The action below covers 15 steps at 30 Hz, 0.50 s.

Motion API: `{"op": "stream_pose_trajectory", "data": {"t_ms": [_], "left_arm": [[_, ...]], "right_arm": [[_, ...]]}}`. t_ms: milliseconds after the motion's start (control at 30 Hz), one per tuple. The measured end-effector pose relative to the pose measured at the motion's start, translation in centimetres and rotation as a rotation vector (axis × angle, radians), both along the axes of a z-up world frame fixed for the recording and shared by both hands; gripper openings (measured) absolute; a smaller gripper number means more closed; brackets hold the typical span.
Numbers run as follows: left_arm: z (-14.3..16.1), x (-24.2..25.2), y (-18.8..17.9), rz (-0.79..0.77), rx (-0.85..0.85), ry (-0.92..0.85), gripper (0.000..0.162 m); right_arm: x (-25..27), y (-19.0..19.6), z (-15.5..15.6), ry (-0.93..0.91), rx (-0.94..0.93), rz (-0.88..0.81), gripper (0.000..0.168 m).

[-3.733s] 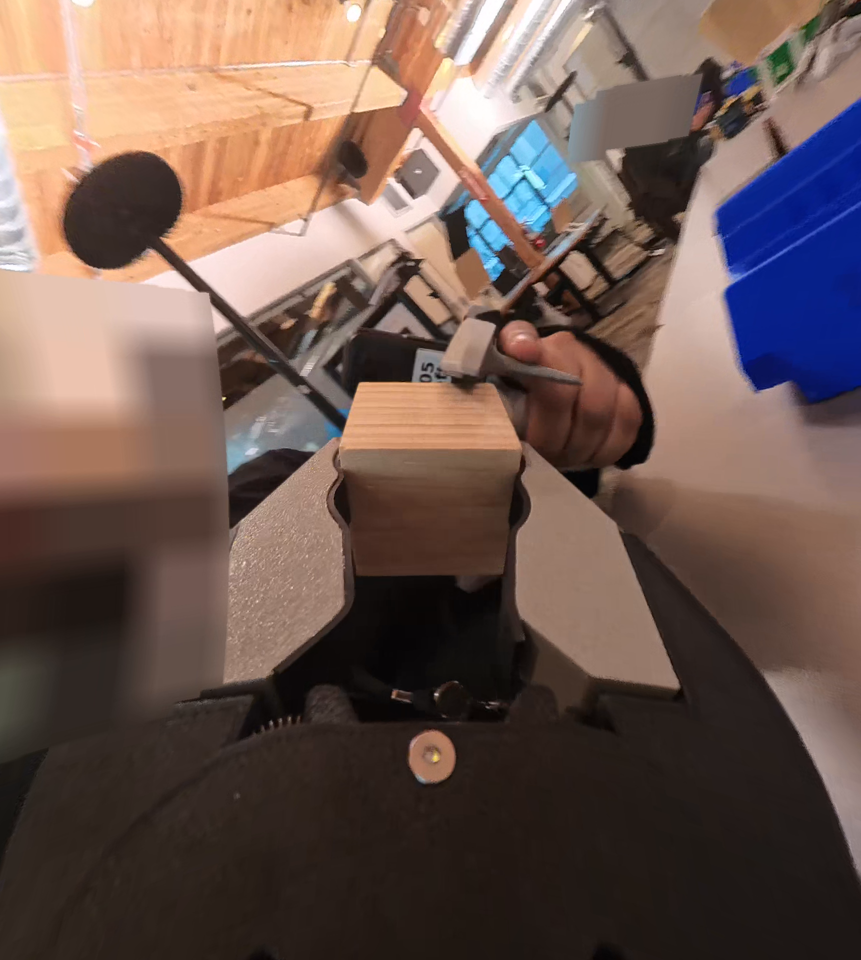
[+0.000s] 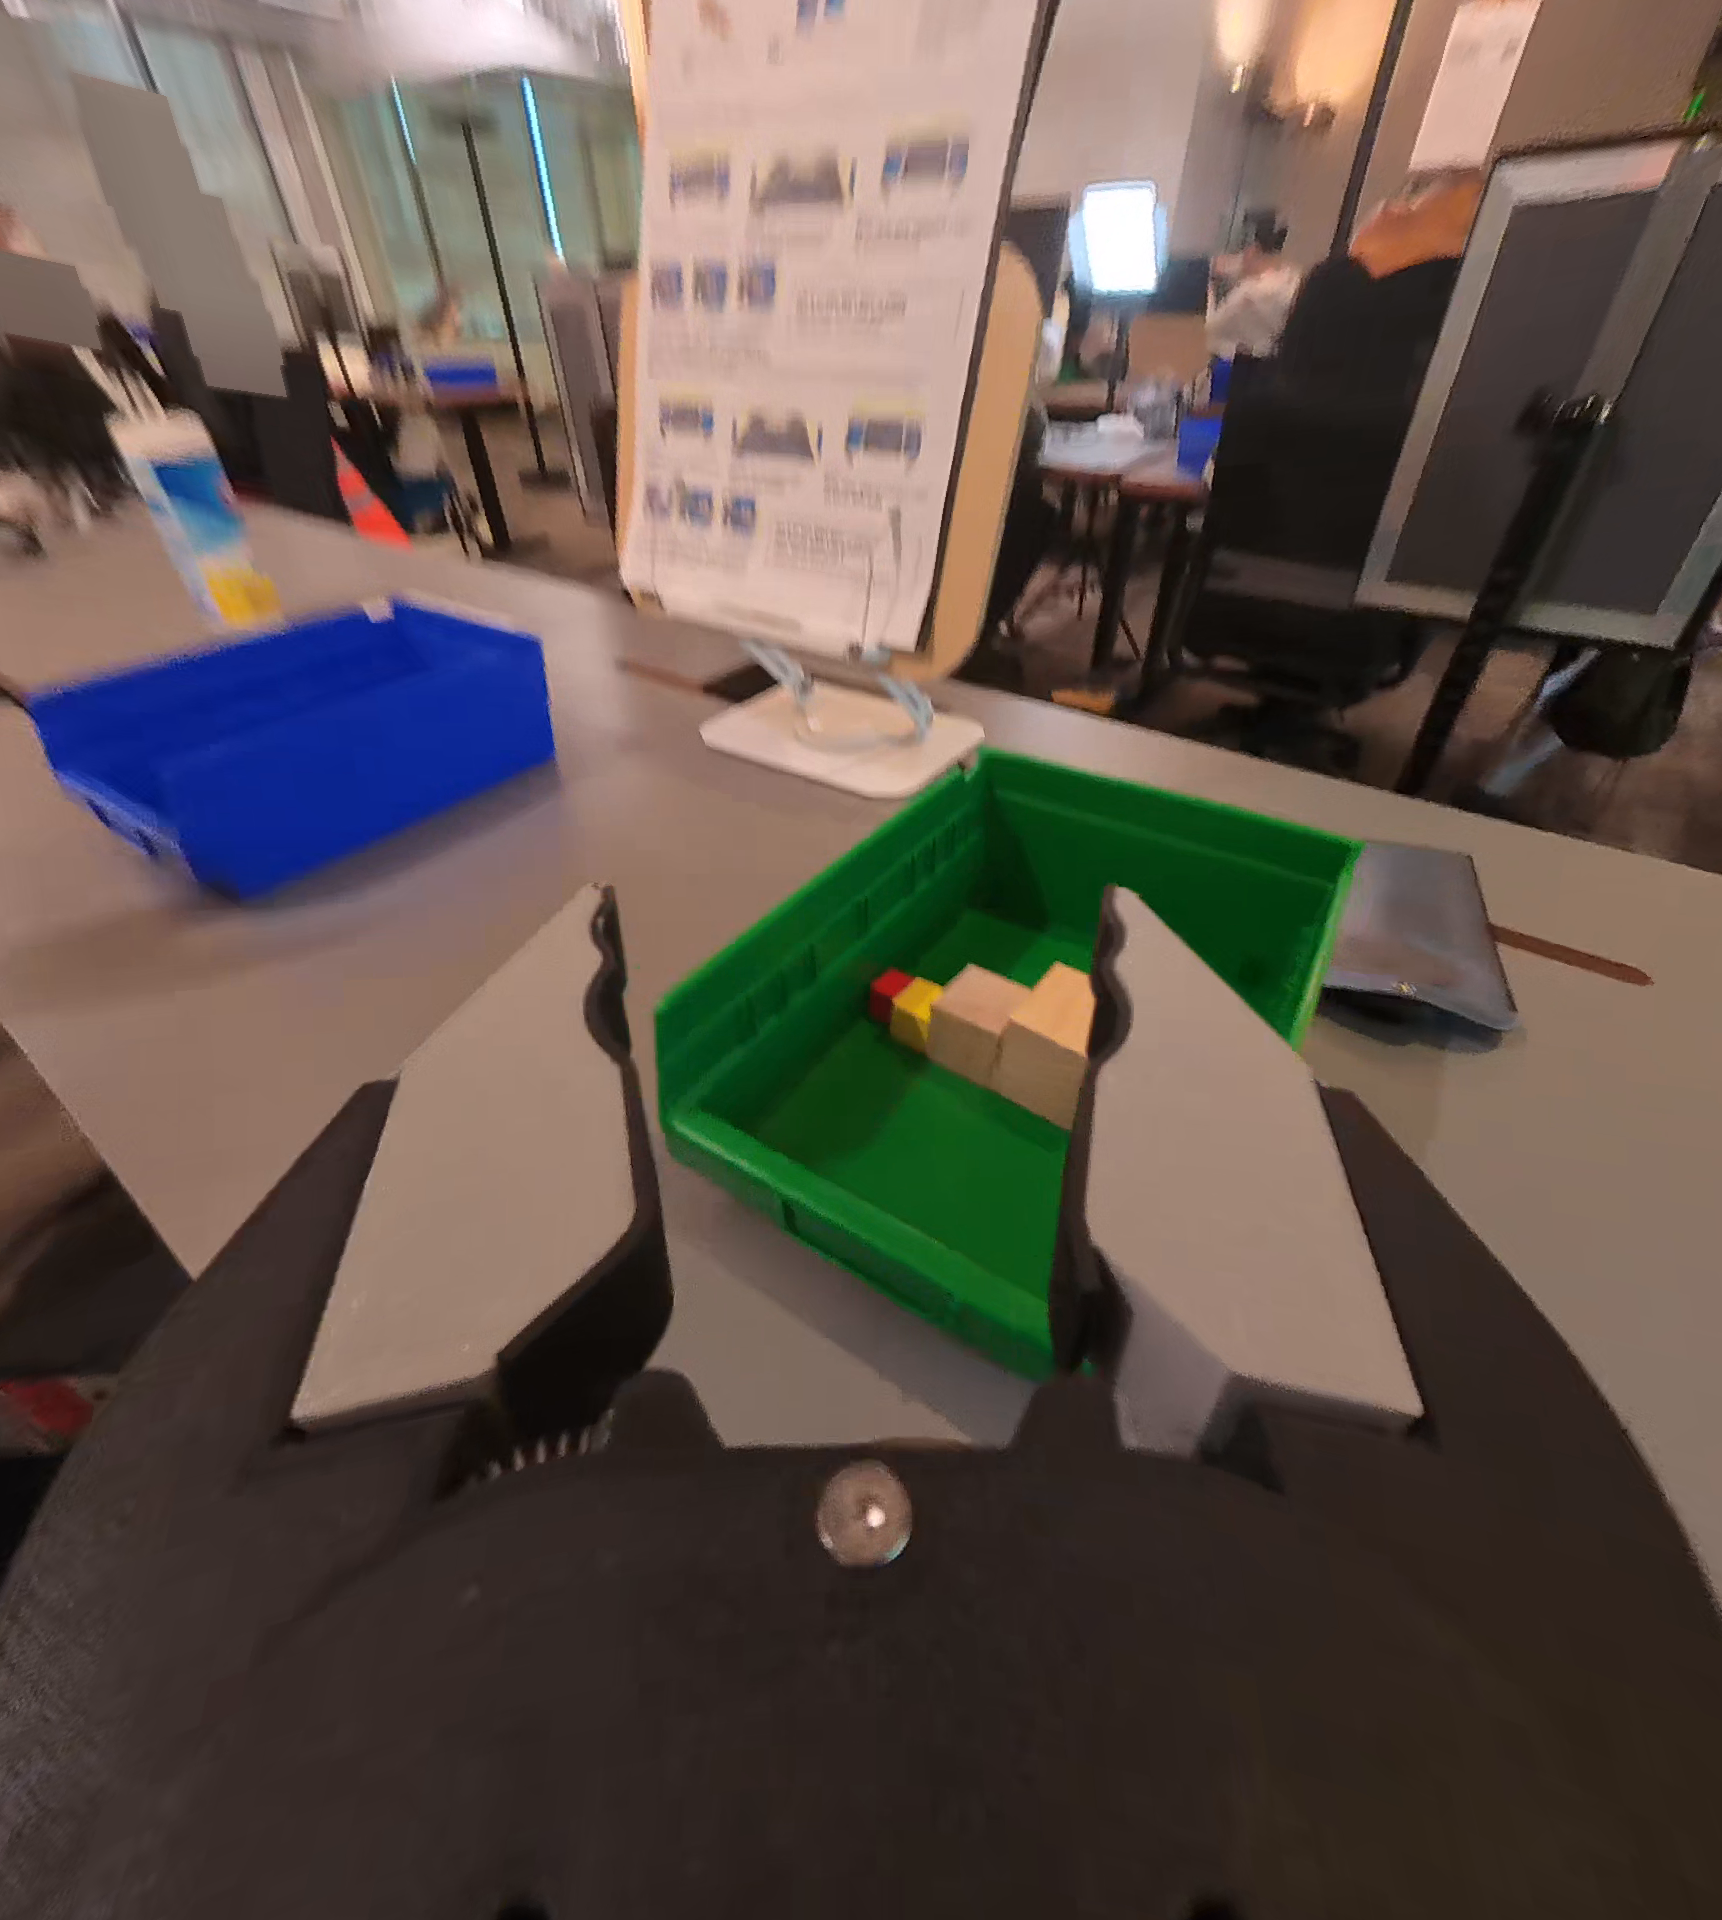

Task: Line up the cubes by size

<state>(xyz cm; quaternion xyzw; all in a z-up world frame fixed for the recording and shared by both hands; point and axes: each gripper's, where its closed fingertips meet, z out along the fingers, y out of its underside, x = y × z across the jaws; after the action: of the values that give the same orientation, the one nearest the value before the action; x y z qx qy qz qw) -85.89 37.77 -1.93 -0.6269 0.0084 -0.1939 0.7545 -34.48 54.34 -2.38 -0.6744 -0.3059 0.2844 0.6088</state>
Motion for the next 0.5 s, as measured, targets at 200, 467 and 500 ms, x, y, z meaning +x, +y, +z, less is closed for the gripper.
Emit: {"op": "stream_pose_trajectory", "data": {"t_ms": [200,467,500], "left_arm": [[0.2,0.3,0.7,-0.057,0.009,0.024,0.056],[-5.5,1.2,2.1,-0.090,-0.143,0.081,0.094],[-6.3,1.2,2.1,-0.089,-0.160,0.082,0.095]], "right_arm": [[-0.7,-1.3,0.6,0.062,-0.004,-0.012,0.095],[-3.4,-3.9,-3.0,-0.086,-0.004,-0.034,0.104],[-3.2,-4.0,-3.4,-0.103,0.009,-0.059,0.104]]}}
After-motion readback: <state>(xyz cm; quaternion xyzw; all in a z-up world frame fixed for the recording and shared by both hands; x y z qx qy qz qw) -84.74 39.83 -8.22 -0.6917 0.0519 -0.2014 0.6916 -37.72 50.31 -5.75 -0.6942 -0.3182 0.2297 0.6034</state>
